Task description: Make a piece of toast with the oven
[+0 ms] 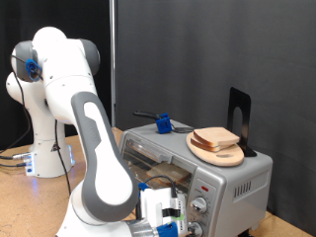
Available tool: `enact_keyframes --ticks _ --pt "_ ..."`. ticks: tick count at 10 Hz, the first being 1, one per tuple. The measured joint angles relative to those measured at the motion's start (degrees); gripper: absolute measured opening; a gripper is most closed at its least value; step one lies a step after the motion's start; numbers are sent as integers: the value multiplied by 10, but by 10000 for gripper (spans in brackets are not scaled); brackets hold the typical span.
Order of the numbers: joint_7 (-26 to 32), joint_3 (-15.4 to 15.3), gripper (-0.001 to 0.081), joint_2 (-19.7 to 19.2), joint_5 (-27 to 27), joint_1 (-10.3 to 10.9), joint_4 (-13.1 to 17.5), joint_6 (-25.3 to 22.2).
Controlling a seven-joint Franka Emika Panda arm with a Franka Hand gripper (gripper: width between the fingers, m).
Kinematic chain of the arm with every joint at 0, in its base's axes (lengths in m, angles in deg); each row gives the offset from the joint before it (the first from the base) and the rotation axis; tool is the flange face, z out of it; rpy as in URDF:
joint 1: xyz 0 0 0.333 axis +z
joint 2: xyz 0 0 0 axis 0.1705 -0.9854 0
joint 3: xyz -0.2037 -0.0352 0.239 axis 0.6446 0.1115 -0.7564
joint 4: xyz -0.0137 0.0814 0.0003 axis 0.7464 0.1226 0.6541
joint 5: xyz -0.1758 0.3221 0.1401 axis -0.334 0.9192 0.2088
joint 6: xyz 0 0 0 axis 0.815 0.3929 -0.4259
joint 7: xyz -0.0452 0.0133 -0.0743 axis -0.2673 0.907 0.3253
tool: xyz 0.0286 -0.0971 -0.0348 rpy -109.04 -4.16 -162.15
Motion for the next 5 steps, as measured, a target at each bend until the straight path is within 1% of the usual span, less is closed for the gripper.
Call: enact_keyframes --ticks 5 --pt "117 -5 97 -10 23 -9 -1 -24"
